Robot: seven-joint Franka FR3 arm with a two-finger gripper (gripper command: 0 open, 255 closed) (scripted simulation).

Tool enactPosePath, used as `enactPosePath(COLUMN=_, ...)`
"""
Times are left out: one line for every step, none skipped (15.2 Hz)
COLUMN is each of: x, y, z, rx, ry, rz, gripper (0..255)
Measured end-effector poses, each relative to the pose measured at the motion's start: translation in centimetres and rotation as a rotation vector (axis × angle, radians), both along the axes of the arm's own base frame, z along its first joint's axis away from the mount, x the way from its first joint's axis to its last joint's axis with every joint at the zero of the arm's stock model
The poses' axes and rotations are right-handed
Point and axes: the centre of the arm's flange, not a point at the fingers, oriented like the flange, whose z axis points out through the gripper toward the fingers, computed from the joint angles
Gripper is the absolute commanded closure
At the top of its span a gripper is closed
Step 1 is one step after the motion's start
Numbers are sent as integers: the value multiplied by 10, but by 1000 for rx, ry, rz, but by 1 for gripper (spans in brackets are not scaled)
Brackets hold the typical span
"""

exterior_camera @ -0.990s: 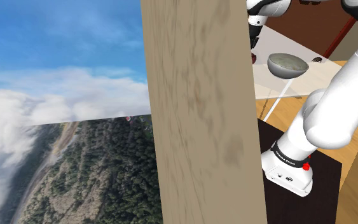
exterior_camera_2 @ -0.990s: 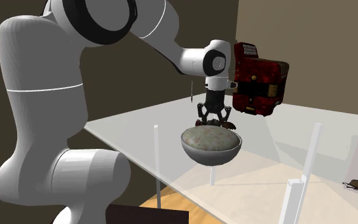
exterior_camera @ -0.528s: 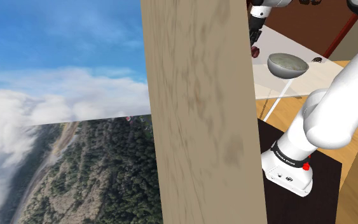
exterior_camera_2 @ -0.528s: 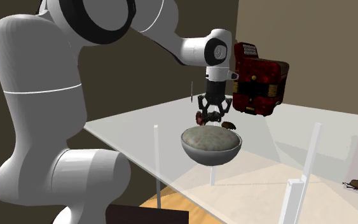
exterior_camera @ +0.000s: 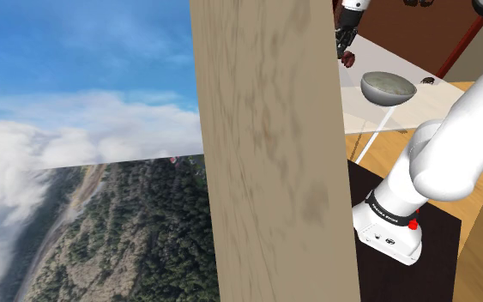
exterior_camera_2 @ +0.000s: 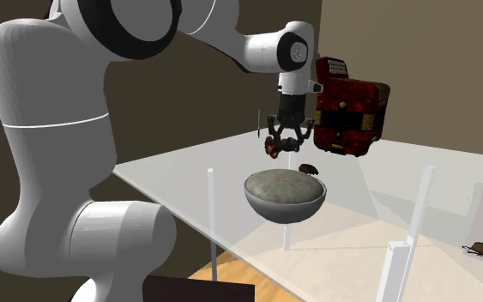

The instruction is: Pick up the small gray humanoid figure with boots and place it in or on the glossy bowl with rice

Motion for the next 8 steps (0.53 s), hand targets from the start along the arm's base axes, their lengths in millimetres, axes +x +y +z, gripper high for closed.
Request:
enactPosePath(x=-1, y=0, z=5, rx=0, ry=0, rz=0, gripper=255)
enactPosePath(x=-1, y=0, z=10, rx=0, ry=0, rz=0, gripper=255)
enactPosePath(x=-1, y=-1, z=15, rx=0, ry=0, rz=0, gripper=255)
enactPosePath(x=-1, y=-1, z=20, rx=0, ry=0, rz=0, gripper=255)
enactPosePath(x=0, y=0, z=25, rx=0, ry=0, rz=0, gripper=255)
enactPosePath(x=-1, y=1, z=31, rx=0, ry=0, rz=0, gripper=255)
enactPosePath(x=-2, y=1, z=36, rx=0, ry=0, rz=0, gripper=255)
enactPosePath(x=-1, y=1, z=43, rx=0, ry=0, rz=0, gripper=255)
